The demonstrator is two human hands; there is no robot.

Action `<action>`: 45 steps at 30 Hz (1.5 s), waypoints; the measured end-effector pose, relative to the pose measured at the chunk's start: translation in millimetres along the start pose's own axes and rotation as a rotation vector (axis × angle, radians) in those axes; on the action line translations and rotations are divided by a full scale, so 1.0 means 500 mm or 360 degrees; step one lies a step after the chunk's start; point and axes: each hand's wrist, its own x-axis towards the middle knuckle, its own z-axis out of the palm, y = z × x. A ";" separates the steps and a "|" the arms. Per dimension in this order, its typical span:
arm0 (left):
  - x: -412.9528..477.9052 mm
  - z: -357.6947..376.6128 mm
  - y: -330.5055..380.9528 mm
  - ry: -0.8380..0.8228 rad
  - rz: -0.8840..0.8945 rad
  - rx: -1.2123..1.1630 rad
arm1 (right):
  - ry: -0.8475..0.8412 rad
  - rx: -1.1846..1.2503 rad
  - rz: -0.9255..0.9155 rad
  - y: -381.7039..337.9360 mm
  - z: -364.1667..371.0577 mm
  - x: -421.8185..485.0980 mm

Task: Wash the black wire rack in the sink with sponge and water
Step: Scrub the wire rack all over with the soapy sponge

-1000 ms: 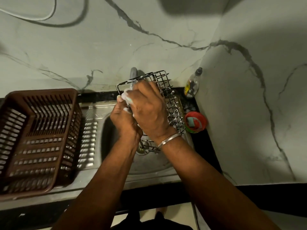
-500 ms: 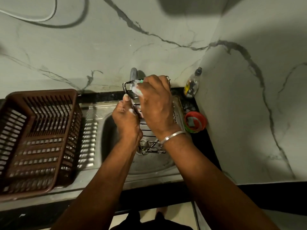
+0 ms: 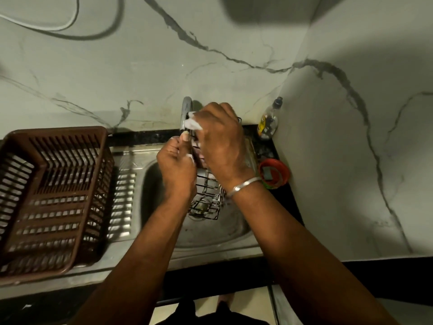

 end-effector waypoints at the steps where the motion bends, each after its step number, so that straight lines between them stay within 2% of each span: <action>1: -0.002 0.000 0.002 -0.0010 0.0009 0.0034 | 0.0055 -0.0005 0.0033 0.013 -0.014 -0.003; 5: -0.006 -0.006 -0.002 0.0000 -0.0027 0.0112 | 0.0429 0.0028 0.0367 0.033 -0.055 0.032; 7: -0.010 -0.007 -0.004 -0.0012 -0.0017 0.0097 | 0.0292 0.0198 0.0354 0.025 -0.044 0.050; 10: -0.006 -0.005 -0.002 -0.0013 -0.0006 0.0036 | -0.0077 0.0466 0.0111 0.033 -0.034 0.031; 12: 0.001 -0.007 -0.003 0.0009 -0.0048 0.0028 | -0.0142 0.0532 0.0132 0.055 -0.041 0.018; 15: 0.004 -0.017 -0.001 0.0042 -0.0048 0.0058 | -0.0133 0.0571 0.0381 0.069 -0.046 0.001; 18: 0.003 -0.029 0.000 0.0032 -0.0067 0.0059 | -0.0164 0.0674 0.0362 0.077 -0.052 -0.012; 22: 0.009 -0.044 -0.006 0.0026 -0.0124 0.0089 | -0.0027 0.0712 0.0597 0.105 -0.050 -0.019; 25: 0.018 -0.053 -0.013 0.0063 -0.0174 0.0006 | -0.0006 0.0808 0.0534 0.099 -0.059 -0.035; 27: 0.017 -0.054 -0.012 0.0070 -0.0199 -0.0075 | 0.0125 0.0808 0.0609 0.116 -0.065 -0.041; 29: 0.015 -0.051 -0.008 0.0056 -0.0205 -0.0112 | 0.0211 0.0611 0.0618 0.122 -0.062 -0.046; 32: 0.015 -0.044 -0.011 0.0055 -0.0197 -0.0096 | 0.0142 0.0511 0.0396 0.090 -0.056 -0.054; 33: 0.015 -0.045 -0.013 0.0054 -0.0211 -0.0099 | 0.0159 0.0627 0.0445 0.088 -0.059 -0.053; 36: 0.017 -0.055 -0.019 0.0026 -0.0249 -0.0144 | 0.0363 0.0969 0.0988 0.119 -0.079 -0.042; 39: 0.023 -0.068 -0.024 0.0032 -0.0267 -0.0200 | 0.0510 0.0951 0.1317 0.164 -0.076 -0.041; 42: 0.026 -0.076 -0.032 0.0093 -0.0358 -0.0310 | 0.0460 0.0786 0.1449 0.195 -0.061 -0.049; 45: 0.022 -0.076 -0.039 0.0131 -0.0476 -0.0415 | 0.0250 0.0604 0.1178 0.157 -0.048 -0.072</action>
